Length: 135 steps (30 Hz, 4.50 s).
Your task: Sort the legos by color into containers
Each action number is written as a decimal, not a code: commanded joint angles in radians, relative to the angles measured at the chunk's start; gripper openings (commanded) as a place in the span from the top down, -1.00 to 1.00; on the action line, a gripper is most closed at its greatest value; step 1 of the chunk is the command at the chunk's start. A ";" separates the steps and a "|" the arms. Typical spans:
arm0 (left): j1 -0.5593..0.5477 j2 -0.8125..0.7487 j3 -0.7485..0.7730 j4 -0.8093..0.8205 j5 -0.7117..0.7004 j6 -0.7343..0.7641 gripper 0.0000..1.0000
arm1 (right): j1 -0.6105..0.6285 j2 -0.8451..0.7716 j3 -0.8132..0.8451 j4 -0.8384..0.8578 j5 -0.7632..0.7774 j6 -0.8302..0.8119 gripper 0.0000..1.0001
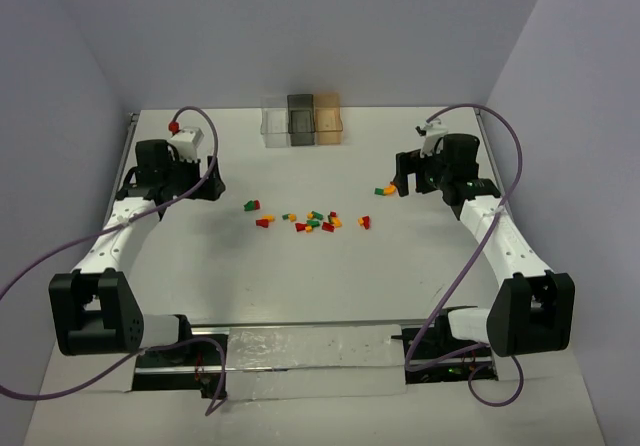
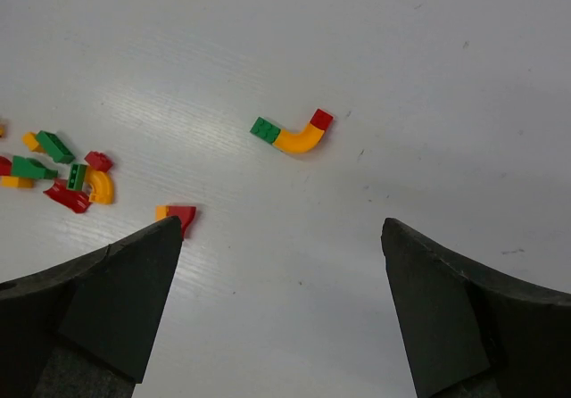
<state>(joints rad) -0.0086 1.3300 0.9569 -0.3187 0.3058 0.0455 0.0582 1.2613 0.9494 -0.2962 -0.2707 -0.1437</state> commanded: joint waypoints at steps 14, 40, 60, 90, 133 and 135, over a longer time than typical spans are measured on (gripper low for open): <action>0.002 0.136 0.216 -0.103 0.335 0.418 -0.98 | -0.003 0.030 0.071 -0.032 -0.041 -0.024 -1.00; -0.079 0.526 0.304 -0.203 0.529 0.985 -0.40 | -0.003 0.173 0.127 -0.083 -0.094 -0.037 -1.00; -0.100 0.617 0.301 -0.243 0.549 1.125 -0.49 | -0.001 0.253 0.152 -0.086 -0.089 -0.045 -1.00; -0.133 0.490 0.310 -0.250 0.519 1.019 0.89 | 0.012 0.251 0.244 -0.107 -0.288 0.074 -1.00; -0.479 -0.257 -0.082 0.456 0.552 -0.331 1.00 | 0.408 0.432 0.072 1.536 -1.117 1.795 -0.31; -0.480 -0.258 -0.081 0.461 0.550 -0.338 1.00 | 0.416 0.434 0.065 1.536 -1.116 1.793 -0.29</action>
<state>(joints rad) -0.4828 1.0959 0.8738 0.0746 0.8639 -0.2623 0.4512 1.7027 1.0073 1.1663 -1.3796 1.6335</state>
